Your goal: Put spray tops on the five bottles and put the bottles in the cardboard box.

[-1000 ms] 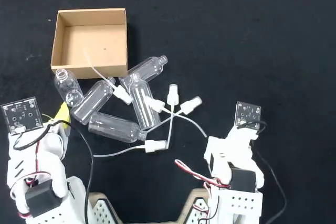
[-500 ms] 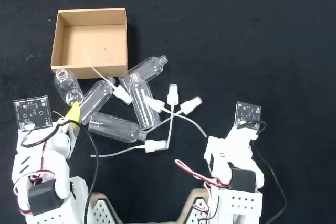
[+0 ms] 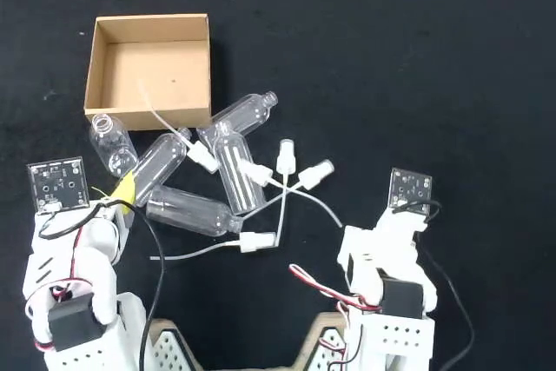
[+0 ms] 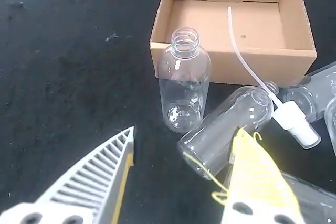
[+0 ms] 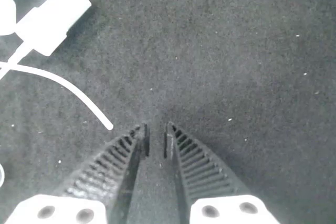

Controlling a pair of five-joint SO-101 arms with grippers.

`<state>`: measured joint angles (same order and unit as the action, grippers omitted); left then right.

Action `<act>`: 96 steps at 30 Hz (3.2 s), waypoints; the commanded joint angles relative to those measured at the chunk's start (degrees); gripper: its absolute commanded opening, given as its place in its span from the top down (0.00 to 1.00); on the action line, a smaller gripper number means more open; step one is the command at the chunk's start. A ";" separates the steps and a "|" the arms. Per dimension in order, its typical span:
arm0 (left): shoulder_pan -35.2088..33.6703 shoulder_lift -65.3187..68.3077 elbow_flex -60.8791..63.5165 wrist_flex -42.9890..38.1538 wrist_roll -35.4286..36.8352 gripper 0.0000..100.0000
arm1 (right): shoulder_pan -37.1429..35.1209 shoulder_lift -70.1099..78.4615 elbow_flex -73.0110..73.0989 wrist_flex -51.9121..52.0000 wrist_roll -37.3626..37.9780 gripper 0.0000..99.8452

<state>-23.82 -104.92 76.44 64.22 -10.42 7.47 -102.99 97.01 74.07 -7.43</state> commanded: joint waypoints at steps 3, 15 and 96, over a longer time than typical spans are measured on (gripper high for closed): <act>0.75 0.26 -0.75 -1.41 0.35 0.71 | 0.88 -5.49 -0.48 0.70 -0.18 0.94; 0.75 0.26 -0.84 -1.05 0.26 0.71 | 0.88 -5.49 -0.48 0.70 -0.18 0.94; -3.03 27.08 -12.79 -25.93 2.29 0.66 | -27.43 34.51 -36.09 -23.03 6.42 0.84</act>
<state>-27.25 -86.37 65.71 42.77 -8.40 -19.25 -69.58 56.48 57.71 0.31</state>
